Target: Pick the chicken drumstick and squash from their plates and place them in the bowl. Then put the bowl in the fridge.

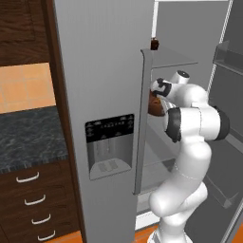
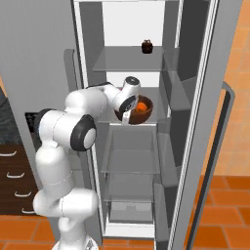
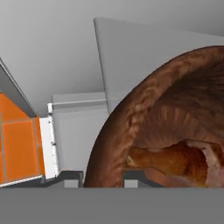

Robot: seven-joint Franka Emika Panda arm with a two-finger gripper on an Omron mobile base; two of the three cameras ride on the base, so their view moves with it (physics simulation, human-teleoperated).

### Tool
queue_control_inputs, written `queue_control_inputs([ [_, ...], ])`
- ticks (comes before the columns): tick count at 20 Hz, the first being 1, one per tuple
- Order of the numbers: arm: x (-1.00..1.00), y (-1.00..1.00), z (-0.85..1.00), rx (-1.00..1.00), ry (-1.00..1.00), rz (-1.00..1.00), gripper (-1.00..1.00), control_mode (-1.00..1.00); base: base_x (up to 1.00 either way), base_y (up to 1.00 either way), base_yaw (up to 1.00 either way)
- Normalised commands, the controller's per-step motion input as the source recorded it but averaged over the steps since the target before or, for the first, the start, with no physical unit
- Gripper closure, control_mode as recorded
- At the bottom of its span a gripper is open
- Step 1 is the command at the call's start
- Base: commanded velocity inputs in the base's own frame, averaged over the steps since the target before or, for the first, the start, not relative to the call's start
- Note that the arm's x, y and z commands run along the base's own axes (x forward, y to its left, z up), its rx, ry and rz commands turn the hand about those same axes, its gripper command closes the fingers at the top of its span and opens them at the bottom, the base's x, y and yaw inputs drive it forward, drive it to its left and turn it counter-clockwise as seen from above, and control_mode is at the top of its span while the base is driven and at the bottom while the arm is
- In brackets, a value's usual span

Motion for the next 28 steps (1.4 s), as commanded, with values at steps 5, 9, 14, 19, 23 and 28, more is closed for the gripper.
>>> queue_control_inputs([
  [5, 0.59, -0.06, -0.32, 0.01, -0.07, 0.03, 1.00, -1.00, 0.00, 0.00, 0.00],
  [9, 0.38, 0.00, -0.37, 0.00, -0.05, 0.02, 1.00, -1.00, 0.00, 0.00, 0.00],
  [14, 0.20, 0.00, -0.37, 0.00, -0.09, 0.03, -1.00, -1.00, 0.00, 0.00, 0.00],
  [19, -0.06, 0.02, -0.27, 0.00, -0.19, 0.05, -1.00, -1.00, 0.00, 0.00, 0.00],
  [23, -0.02, -0.02, -0.11, 0.00, -0.20, 0.00, -1.00, -1.00, 0.00, 0.00, 0.00],
  [28, -0.01, -0.01, 0.34, 0.02, -0.13, 0.00, -1.00, -1.00, 0.00, 0.00, 0.00],
])
